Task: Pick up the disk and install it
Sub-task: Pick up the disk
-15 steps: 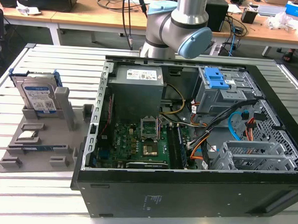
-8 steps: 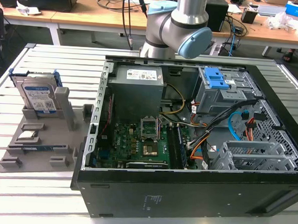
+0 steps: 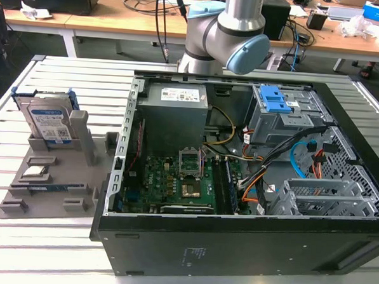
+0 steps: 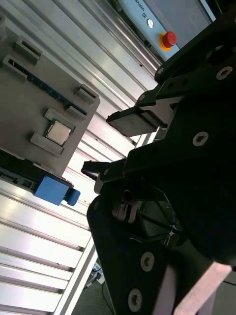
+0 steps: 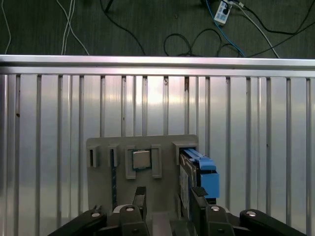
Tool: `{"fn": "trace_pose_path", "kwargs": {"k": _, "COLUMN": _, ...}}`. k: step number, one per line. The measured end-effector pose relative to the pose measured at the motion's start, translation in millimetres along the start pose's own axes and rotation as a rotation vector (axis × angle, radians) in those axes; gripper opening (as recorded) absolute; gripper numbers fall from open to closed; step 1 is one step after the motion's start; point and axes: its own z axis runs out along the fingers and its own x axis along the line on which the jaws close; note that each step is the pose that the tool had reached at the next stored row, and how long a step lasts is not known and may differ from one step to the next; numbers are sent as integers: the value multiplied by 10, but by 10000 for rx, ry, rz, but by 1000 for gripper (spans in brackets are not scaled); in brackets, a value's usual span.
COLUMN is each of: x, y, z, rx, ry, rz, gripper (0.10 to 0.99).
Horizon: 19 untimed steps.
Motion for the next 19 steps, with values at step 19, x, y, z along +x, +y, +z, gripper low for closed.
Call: {"fn": "trace_pose_path", "kwargs": {"k": 19, "x": -258, "y": -1, "z": 4, "rx": 6, "ry": -27, "rz": 859, "gripper": 478}}
